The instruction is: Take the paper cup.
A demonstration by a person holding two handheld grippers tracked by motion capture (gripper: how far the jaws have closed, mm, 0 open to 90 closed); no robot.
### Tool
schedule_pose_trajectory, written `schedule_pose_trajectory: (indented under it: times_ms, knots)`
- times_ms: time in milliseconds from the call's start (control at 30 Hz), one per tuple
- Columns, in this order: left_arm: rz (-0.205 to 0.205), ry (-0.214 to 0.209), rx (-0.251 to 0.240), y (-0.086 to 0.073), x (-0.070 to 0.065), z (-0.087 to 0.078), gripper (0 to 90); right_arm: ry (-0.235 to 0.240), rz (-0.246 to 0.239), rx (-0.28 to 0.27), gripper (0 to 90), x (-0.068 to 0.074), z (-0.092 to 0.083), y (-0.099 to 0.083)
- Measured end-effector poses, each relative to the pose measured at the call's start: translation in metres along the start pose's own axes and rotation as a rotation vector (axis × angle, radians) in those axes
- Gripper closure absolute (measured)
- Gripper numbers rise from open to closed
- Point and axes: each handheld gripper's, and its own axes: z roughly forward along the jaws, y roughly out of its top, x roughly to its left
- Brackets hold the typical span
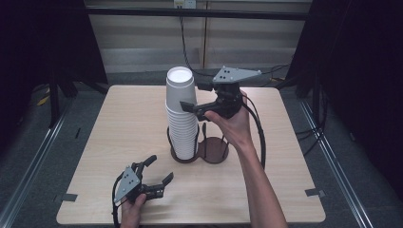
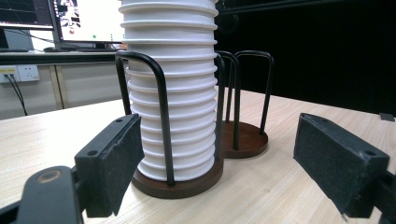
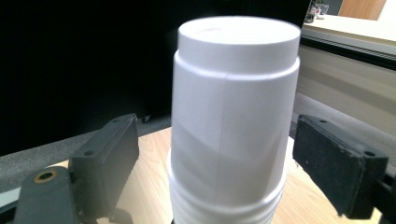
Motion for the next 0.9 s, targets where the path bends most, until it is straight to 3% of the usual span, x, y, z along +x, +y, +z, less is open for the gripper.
schedule_pose_trajectory:
  times_ms: [500, 600, 900]
  knots:
    - [0.0, 0.0, 0.0, 0.0, 0.0, 0.0, 15.7, -0.031, -0.003, 0.032, 15.2, -0.004, 0.023, 0.02]
    - [0.0, 0.0, -0.001, 0.0, 0.0, 0.0, 15.7, -0.02, 0.012, 0.047, 14.8, -0.008, 0.028, 0.021]
    - [-0.014, -0.003, -0.002, 0.0, -0.001, 0.0, 15.7, -0.021, -0.001, 0.064, 17.6, -0.007, 0.037, 0.023]
